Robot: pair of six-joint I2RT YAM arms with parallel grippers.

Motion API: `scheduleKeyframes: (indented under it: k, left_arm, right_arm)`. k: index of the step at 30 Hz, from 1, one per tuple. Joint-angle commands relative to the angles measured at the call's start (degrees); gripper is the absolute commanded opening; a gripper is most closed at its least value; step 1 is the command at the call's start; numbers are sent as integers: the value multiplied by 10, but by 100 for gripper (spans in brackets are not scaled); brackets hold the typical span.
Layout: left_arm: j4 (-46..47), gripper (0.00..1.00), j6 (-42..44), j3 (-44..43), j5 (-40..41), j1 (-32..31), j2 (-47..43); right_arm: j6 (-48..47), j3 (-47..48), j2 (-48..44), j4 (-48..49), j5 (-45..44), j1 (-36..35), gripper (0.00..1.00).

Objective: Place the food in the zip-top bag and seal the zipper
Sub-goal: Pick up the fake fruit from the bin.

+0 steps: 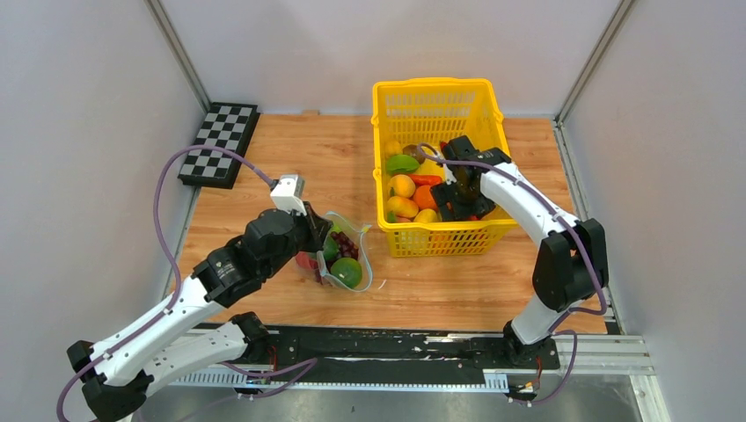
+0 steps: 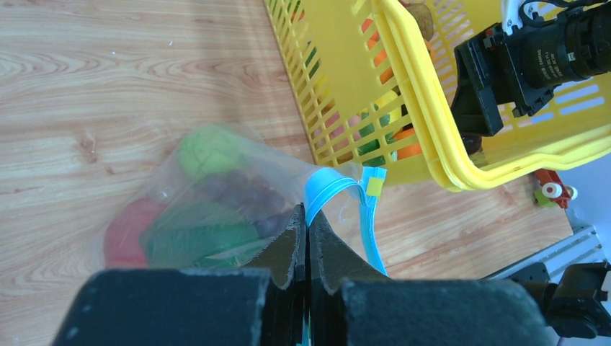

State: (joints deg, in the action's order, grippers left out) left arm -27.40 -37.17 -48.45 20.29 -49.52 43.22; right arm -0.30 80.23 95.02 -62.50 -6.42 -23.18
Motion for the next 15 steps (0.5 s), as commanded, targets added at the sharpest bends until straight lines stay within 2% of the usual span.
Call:
scheduleKeyframes:
  k: [1,5,10,13,15]
  left_arm:
    - [23,3,13,-10,-1,-2,-3]
    - [24,3,20,-7,-1,-2,-7]
    - [19,2,24,-7,2,-1,-15]
    - [19,2,23,-4,6,-1,-21]
    - [20,3,24,-5,8,-1,-21]
  right_arm:
    - [-5,-13,-5,-26,18,-3,76]
    - [-2,-24,19,-19,-10,-3,75]
    - [-1,-35,40,-3,4,-3,68]
    - [12,-37,34,21,-20,-2,56]
    - [16,-33,26,29,-15,-2,43]
